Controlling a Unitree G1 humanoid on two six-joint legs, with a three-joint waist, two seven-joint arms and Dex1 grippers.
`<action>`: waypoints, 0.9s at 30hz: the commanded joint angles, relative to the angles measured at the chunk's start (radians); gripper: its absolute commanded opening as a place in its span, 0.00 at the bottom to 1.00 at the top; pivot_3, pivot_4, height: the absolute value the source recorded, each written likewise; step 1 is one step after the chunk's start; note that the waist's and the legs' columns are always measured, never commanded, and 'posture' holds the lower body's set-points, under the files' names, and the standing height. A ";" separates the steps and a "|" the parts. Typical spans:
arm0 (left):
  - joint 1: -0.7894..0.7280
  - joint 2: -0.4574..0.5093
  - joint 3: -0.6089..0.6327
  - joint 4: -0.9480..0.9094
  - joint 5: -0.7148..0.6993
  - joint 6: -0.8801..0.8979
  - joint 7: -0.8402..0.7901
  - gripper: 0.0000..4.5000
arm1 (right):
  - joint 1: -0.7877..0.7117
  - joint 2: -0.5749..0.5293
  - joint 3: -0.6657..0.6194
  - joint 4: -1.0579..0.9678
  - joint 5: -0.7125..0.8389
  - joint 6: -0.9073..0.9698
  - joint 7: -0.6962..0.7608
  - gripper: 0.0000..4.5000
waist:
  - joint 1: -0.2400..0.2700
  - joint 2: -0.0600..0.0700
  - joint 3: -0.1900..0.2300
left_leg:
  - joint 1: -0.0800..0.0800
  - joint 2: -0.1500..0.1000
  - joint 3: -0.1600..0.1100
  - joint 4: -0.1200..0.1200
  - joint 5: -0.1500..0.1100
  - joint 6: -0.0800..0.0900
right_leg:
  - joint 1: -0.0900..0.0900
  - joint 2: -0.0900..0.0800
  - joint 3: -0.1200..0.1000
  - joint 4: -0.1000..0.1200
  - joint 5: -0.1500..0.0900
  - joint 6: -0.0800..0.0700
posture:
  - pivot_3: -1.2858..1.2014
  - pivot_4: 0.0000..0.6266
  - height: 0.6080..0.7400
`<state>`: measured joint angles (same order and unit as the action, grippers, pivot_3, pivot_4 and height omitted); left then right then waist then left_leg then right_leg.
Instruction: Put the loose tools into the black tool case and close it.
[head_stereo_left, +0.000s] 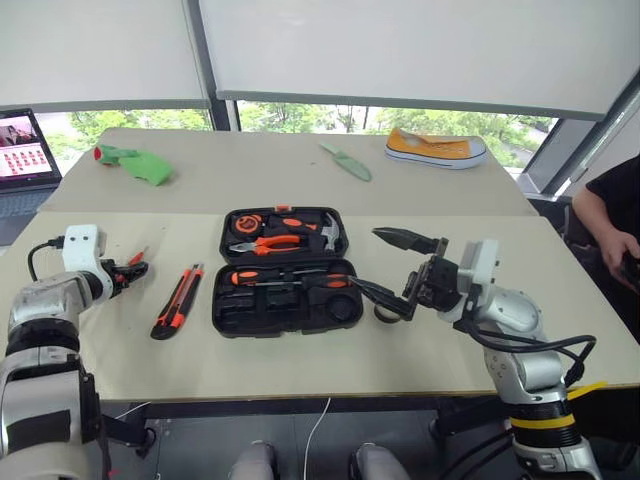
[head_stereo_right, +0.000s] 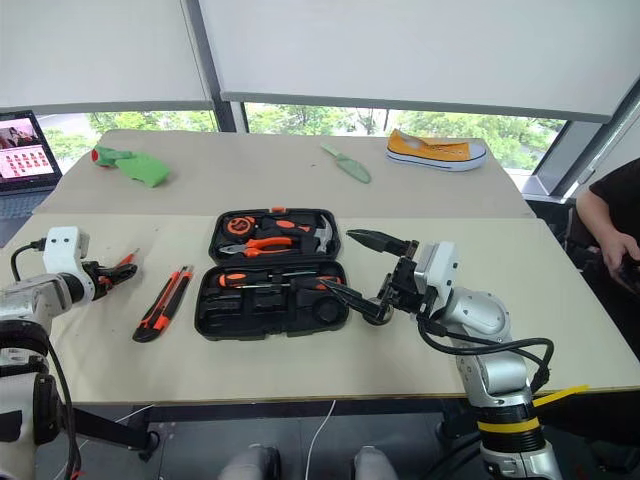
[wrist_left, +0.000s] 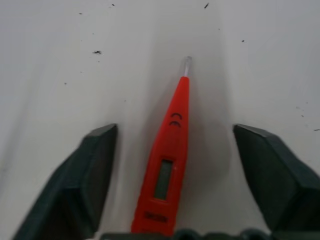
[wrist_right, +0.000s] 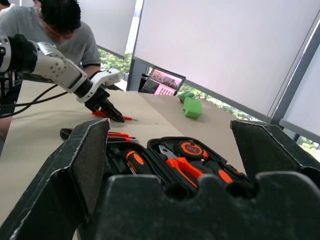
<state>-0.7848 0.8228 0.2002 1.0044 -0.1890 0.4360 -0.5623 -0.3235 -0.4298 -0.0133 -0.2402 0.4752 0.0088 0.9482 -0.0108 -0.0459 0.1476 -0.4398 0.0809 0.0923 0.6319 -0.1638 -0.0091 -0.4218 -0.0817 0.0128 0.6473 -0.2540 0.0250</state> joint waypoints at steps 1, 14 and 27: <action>0.020 0.015 -0.016 0.029 0.026 0.017 -0.042 0.43 | -0.002 -0.018 -0.016 -0.053 0.030 0.013 -0.001 1.00 | 0.000 0.000 0.000 | 0.000 0.000 0.000 0.000 0.000 0.000 | 0.000 0.000 0.000 0.000 0.000 0.000 | 0.52 0.24 1.00; 0.286 0.104 0.006 -0.578 -0.219 -0.132 -0.755 0.11 | -0.019 -0.182 -0.046 -0.126 0.193 0.265 0.058 1.00 | 0.003 -0.003 0.002 | -0.002 0.002 0.001 0.000 0.000 -0.001 | -0.001 -0.001 0.000 -0.001 0.000 -0.001 | 0.52 0.24 1.00; 0.126 -0.068 -0.378 -0.703 0.094 -0.295 -0.692 0.11 | -0.039 -0.242 -0.016 -0.115 0.199 0.354 0.116 1.00 | 0.022 -0.001 0.002 | -0.002 0.003 0.000 0.007 0.000 0.000 | 0.001 0.004 0.002 0.000 0.001 -0.001 | 0.52 0.24 1.00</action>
<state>-0.6310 0.7603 -0.1470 0.2736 -0.1522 0.1554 -1.2852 -0.3457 -0.6708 -0.0027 -0.3116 0.6404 0.3464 1.0675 0.0109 -0.0468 0.1494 -0.4417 0.0842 0.0921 0.6386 -0.1635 -0.0089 -0.4216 -0.0775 0.0157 0.6474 -0.2531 0.0237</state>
